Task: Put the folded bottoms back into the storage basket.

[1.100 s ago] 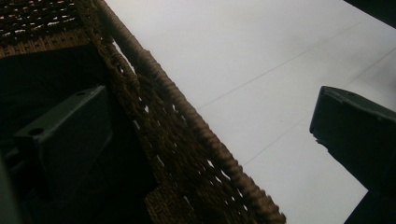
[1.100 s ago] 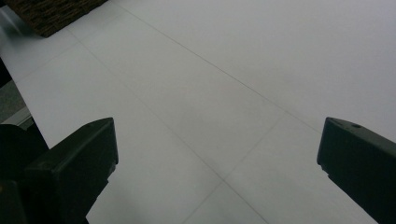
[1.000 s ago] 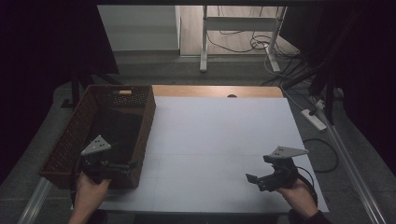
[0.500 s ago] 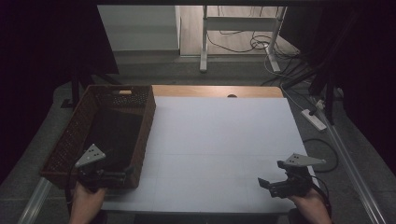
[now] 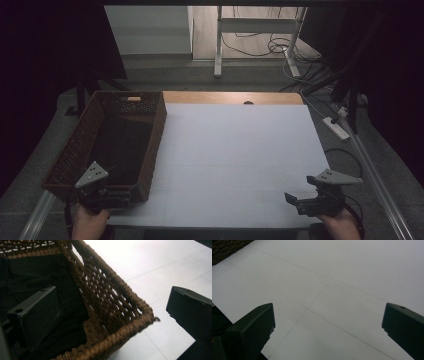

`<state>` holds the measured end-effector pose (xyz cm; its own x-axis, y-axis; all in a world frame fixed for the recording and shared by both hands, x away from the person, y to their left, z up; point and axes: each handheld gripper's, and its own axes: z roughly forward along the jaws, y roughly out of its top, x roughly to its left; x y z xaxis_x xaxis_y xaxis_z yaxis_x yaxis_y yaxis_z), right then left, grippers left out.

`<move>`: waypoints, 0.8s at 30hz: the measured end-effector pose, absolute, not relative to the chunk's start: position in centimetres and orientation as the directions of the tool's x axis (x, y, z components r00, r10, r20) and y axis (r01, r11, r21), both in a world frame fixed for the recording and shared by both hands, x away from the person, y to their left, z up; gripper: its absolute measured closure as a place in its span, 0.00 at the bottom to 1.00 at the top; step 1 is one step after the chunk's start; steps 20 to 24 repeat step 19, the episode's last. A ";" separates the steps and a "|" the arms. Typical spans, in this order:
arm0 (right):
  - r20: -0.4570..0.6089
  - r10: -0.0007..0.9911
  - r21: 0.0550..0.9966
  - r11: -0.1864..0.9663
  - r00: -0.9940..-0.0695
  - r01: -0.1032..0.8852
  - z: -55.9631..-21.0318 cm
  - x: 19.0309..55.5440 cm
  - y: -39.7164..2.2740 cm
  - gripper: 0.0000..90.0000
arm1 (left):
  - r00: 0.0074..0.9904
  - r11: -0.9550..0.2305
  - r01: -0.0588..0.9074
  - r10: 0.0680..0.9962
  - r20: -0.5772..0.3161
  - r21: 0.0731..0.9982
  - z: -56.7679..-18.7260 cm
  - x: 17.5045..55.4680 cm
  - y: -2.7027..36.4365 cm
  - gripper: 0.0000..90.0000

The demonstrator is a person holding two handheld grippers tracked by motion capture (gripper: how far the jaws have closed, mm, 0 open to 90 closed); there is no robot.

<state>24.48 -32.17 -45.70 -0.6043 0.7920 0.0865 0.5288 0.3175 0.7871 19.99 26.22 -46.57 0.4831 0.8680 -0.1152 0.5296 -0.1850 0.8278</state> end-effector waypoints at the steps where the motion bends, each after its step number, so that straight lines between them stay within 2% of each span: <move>1: 0.086 0.794 0.787 0.316 -0.601 0.530 -45.7 24.4 -32.3 0.00 | 0.484 -0.182 0.532 0.867 -0.120 0.827 -46.6 19.9 26.3 0.00; 8: 0.080 0.799 0.787 0.316 -0.596 0.530 -45.6 24.0 -32.5 0.00 | 0.485 -0.161 0.562 0.859 -0.166 0.811 -47.3 19.8 26.6 0.00; 24: 0.097 0.798 0.787 0.305 -0.595 0.537 -45.6 23.9 -32.9 0.00 | 0.486 -0.164 0.573 0.857 -0.173 0.803 -47.7 19.9 26.6 0.00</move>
